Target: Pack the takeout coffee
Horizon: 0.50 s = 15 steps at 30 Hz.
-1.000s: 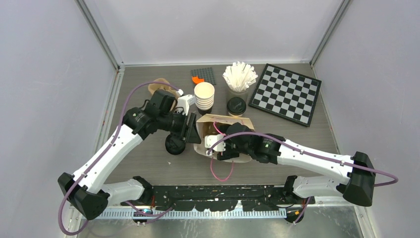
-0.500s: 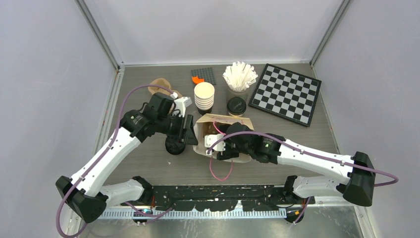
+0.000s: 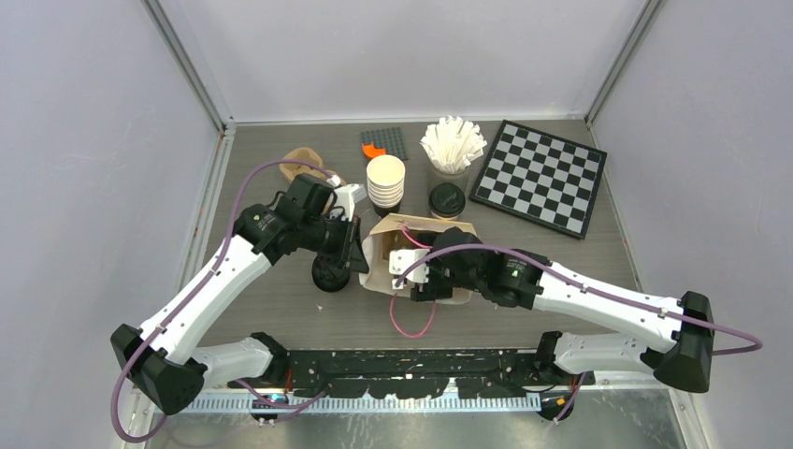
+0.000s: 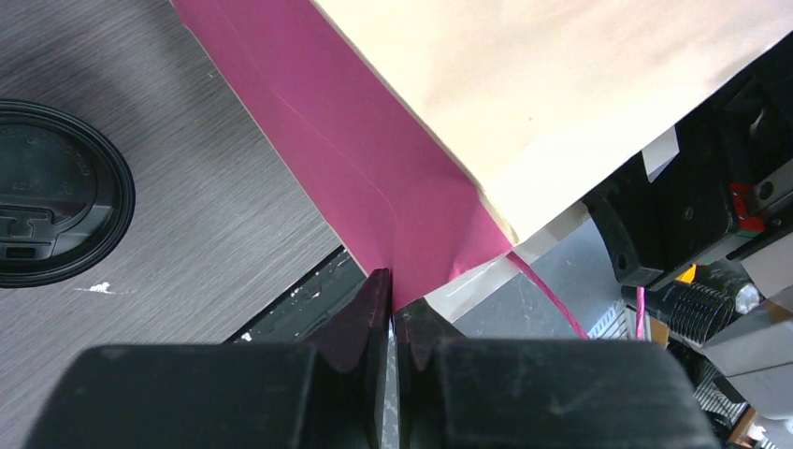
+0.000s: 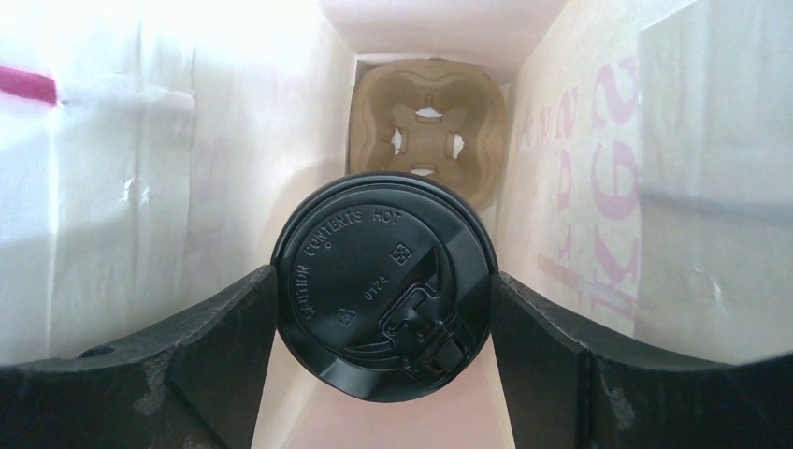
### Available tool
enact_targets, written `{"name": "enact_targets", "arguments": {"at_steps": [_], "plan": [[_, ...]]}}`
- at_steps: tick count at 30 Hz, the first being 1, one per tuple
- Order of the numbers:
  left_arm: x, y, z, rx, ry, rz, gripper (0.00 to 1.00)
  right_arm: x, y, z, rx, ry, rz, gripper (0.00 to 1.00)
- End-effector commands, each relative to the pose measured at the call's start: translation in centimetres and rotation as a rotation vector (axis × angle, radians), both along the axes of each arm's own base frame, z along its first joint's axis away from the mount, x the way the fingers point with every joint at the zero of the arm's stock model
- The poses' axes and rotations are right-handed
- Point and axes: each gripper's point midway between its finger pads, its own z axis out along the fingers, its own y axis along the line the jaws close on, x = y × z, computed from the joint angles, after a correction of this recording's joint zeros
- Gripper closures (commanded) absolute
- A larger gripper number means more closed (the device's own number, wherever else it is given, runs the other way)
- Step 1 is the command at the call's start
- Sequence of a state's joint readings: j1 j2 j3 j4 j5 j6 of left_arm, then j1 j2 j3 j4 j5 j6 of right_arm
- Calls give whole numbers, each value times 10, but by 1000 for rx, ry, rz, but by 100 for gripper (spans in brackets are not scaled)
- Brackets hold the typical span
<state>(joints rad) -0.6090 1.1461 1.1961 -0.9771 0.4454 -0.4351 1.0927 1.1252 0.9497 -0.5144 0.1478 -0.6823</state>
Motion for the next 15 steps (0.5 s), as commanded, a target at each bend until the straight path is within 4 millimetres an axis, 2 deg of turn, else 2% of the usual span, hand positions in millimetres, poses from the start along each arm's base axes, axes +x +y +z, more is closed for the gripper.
{"name": "enact_targets", "arguments": {"at_steps": [1, 7, 11, 15], "plan": [[-1, -6, 13, -45, -48, -56, 95, -3, 10, 26, 65, -18, 31, 35], [-5, -8, 17, -70, -46, -70, 97, 0, 20, 10, 36, -26, 61, 35], [-8, -12, 18, -95, -32, -80, 98, 15, 21, -1, -3, -78, 18, 35], [-10, -13, 18, -106, -20, -85, 98, 22, 23, -6, -18, -113, 11, 34]]}}
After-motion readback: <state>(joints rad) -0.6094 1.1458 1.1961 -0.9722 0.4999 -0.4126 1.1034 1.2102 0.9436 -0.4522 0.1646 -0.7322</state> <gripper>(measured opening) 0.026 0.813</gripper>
